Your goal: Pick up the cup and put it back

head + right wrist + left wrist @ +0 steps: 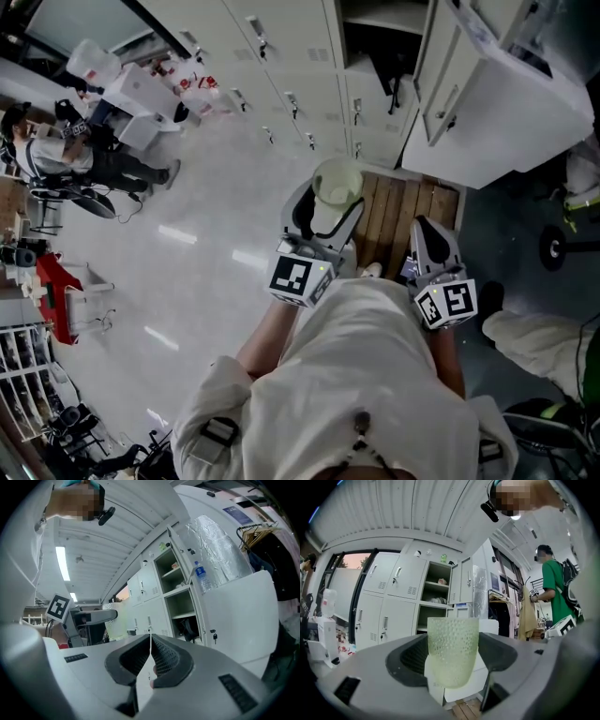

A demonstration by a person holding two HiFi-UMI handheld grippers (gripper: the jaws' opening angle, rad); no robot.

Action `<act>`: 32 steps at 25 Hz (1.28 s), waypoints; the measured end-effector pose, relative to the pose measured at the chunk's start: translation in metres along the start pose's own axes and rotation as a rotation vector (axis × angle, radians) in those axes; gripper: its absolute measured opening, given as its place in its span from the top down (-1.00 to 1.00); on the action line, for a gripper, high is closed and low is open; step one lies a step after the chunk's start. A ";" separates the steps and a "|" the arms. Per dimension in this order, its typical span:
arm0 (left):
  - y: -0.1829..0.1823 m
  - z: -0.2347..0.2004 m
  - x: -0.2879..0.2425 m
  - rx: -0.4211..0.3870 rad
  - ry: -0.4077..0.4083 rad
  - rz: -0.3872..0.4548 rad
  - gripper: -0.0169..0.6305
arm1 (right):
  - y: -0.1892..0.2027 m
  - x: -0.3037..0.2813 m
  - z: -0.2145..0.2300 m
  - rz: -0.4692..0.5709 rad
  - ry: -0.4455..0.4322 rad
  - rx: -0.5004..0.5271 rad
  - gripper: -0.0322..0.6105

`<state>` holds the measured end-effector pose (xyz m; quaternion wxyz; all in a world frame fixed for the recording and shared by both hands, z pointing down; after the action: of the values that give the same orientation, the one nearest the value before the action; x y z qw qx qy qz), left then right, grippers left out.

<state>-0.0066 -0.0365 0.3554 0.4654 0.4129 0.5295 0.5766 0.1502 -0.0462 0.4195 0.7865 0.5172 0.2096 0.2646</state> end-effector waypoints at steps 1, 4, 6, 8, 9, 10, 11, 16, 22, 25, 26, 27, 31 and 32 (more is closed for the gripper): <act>0.000 0.000 0.001 -0.002 0.001 -0.003 -0.09 | 0.000 0.001 -0.002 0.000 -0.004 0.003 0.82; 0.000 -0.001 -0.001 -0.004 0.005 -0.010 -0.09 | -0.003 0.002 -0.002 0.004 -0.003 0.008 0.82; 0.000 0.001 -0.007 -0.005 0.013 -0.009 -0.09 | -0.004 0.002 0.004 0.005 0.010 0.003 0.82; 0.001 0.003 -0.014 -0.005 0.029 -0.005 -0.09 | -0.004 0.002 0.009 0.006 0.023 0.004 0.82; 0.002 0.004 -0.018 -0.003 0.039 -0.005 -0.09 | -0.004 0.001 0.011 0.006 0.030 0.007 0.82; 0.004 0.005 -0.022 -0.001 0.050 -0.005 -0.09 | -0.004 0.001 0.012 0.005 0.037 0.010 0.82; 0.005 0.005 -0.027 0.001 0.060 -0.006 -0.09 | -0.004 0.000 0.014 0.004 0.046 0.011 0.82; 0.010 -0.002 -0.060 -0.005 0.097 -0.001 -0.09 | -0.007 -0.013 0.038 0.008 0.106 -0.007 0.82; 0.017 -0.037 -0.111 0.029 0.123 -0.009 -0.09 | -0.012 -0.052 0.058 -0.010 0.149 -0.012 0.82; 0.019 -0.059 -0.142 0.031 0.122 -0.005 -0.09 | -0.019 -0.079 0.068 -0.025 0.166 -0.013 0.82; 0.019 -0.066 -0.153 0.025 0.121 -0.003 -0.09 | -0.022 -0.090 0.072 -0.026 0.172 -0.015 0.82; 0.019 -0.073 -0.164 0.022 0.121 0.000 -0.09 | -0.025 -0.100 0.076 -0.026 0.177 -0.016 0.82; 0.021 -0.101 -0.208 0.022 0.137 0.012 -0.09 | -0.035 -0.138 0.086 -0.024 0.187 -0.004 0.82; 0.022 -0.107 -0.219 0.020 0.144 0.013 -0.09 | -0.037 -0.146 0.089 -0.025 0.192 0.000 0.82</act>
<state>-0.0629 -0.2741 0.3702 0.4184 0.3786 0.5645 0.6024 0.0981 -0.2131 0.4267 0.7661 0.4868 0.2902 0.3030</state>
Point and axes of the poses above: the fingertips, and each gripper's own axes: x backward along the fingers, z to its right, y out of its underside, the point moved 1 cm from there along x, backward along the fingers, and after that the axes turned 10 degrees about -x, right-handed, at the moved point
